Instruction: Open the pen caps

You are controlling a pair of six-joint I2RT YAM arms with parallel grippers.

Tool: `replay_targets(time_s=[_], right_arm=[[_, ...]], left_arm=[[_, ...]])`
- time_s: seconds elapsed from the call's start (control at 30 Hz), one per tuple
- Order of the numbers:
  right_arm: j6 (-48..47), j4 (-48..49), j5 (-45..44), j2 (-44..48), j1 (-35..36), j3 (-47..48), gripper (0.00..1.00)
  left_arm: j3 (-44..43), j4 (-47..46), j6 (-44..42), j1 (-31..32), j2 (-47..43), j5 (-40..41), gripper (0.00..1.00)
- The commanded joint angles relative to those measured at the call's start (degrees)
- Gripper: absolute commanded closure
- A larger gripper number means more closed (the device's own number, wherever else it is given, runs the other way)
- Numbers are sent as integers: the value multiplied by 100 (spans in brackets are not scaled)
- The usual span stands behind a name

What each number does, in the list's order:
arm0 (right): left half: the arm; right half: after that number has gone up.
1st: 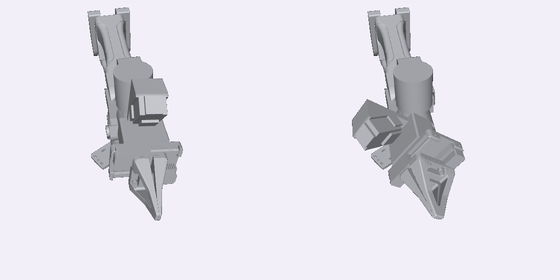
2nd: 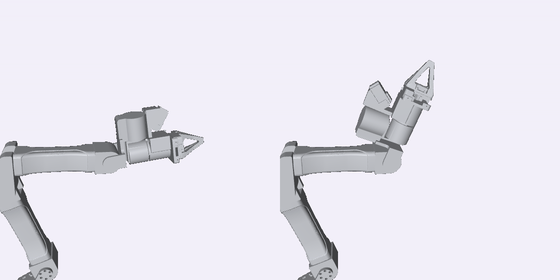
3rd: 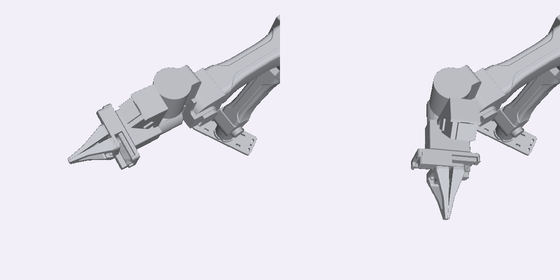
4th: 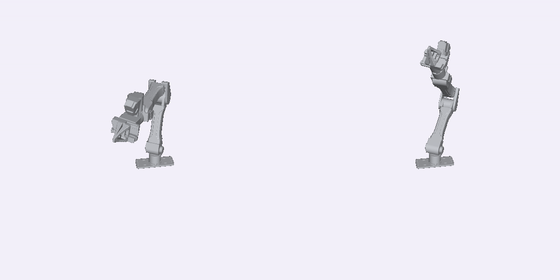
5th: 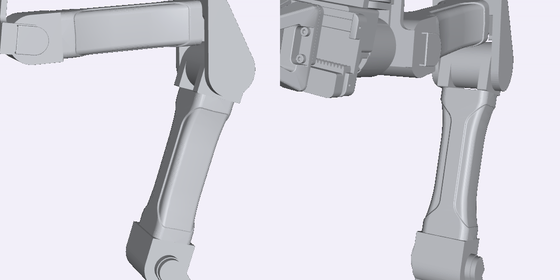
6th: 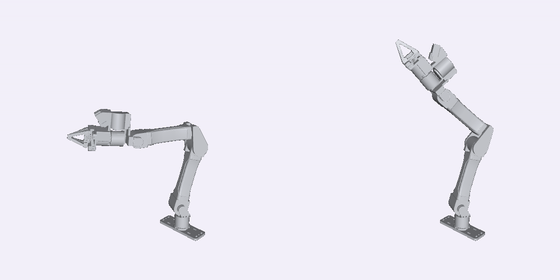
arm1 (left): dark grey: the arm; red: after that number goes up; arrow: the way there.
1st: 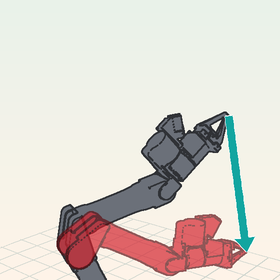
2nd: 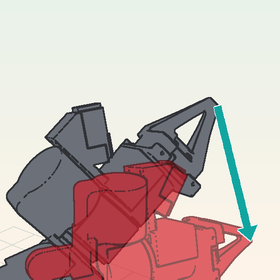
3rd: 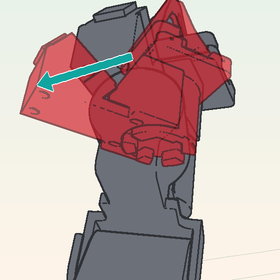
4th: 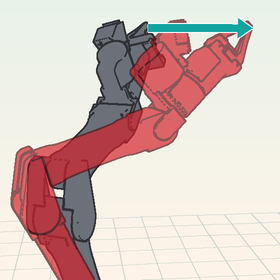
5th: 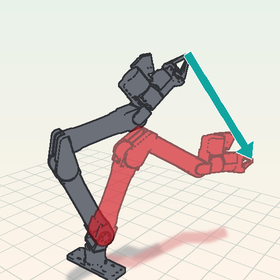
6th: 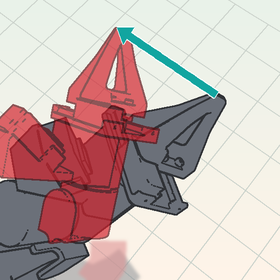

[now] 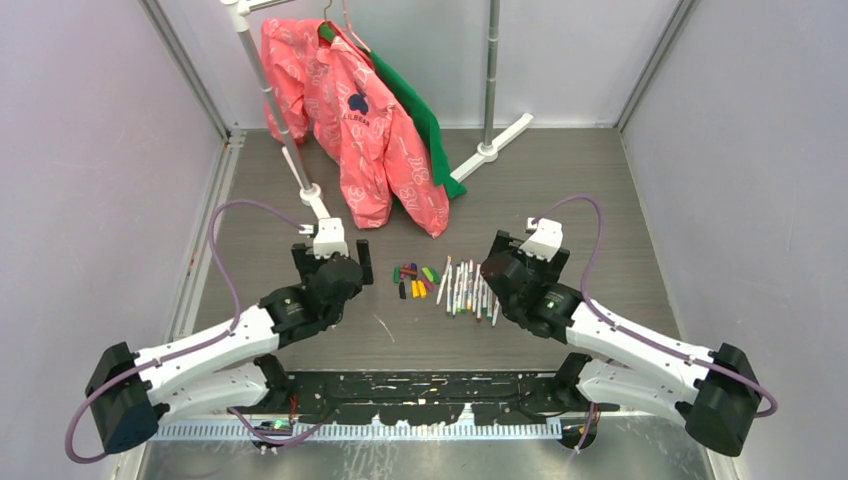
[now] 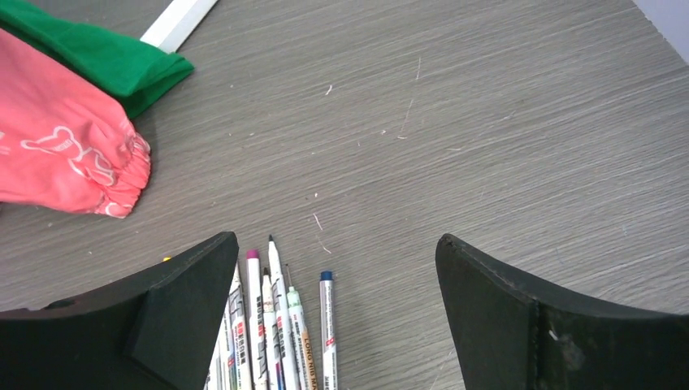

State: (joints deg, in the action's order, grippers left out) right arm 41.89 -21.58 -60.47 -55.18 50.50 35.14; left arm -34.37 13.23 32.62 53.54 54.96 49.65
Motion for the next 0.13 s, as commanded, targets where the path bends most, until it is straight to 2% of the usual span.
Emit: replay_targets(time_s=[0.0,0.1], right_arm=[[-22,155,-391,352,-4,-32,2],[-42,209,-420,440,3,-81,0]], left_arm=[[-25,-59,-14,-25,-156,851,0],[92,-105,-4,-19,-332,888,0]])
